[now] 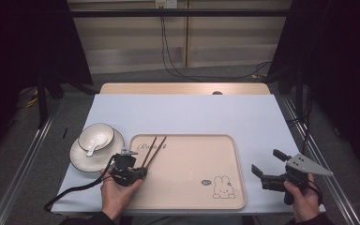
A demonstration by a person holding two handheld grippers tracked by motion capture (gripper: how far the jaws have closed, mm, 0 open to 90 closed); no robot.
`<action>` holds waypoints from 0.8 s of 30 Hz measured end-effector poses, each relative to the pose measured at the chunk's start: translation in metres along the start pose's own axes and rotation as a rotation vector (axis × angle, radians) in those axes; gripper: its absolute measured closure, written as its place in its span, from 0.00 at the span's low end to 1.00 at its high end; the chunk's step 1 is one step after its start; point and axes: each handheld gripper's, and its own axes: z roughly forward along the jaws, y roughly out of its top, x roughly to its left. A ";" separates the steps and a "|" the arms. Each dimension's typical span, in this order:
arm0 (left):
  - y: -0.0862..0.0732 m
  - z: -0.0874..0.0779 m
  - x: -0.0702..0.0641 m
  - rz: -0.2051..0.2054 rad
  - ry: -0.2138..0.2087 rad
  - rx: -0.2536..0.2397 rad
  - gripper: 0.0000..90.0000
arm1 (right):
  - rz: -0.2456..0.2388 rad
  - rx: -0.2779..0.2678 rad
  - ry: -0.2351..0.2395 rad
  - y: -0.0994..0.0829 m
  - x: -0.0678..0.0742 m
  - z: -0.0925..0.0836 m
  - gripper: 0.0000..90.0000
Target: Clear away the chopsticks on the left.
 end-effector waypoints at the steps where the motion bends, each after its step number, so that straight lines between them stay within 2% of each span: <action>1: 0.000 0.000 0.000 0.002 -0.001 0.000 0.94 | 0.001 0.001 -0.001 0.000 0.000 0.000 0.01; 11: 0.001 0.000 0.001 0.020 -0.031 -0.010 0.85 | 0.000 0.001 -0.002 0.000 0.000 0.000 0.01; 14: 0.001 0.001 0.000 0.031 -0.036 -0.017 0.77 | 0.003 0.002 -0.001 0.000 0.000 0.000 0.01; 18: 0.002 -0.003 0.000 0.054 -0.064 -0.037 0.69 | 0.004 0.001 -0.002 0.000 0.000 0.000 0.01; 19: 0.002 -0.004 -0.001 0.057 -0.083 -0.046 0.66 | 0.004 0.002 -0.004 0.000 0.000 0.000 0.01; 20: 0.003 -0.006 -0.001 0.088 -0.090 -0.053 0.63 | 0.004 0.002 -0.004 0.000 0.000 0.000 0.01; 22: 0.004 -0.008 -0.001 0.124 -0.103 -0.068 0.55 | 0.004 0.000 -0.004 0.000 -0.001 0.000 0.01; 23: 0.004 -0.010 -0.001 0.143 -0.123 -0.082 0.51 | 0.003 0.000 -0.004 0.000 0.000 0.000 0.01; 24: 0.005 -0.010 -0.001 0.149 -0.134 -0.098 0.46 | 0.004 0.001 -0.002 0.000 0.000 0.000 0.01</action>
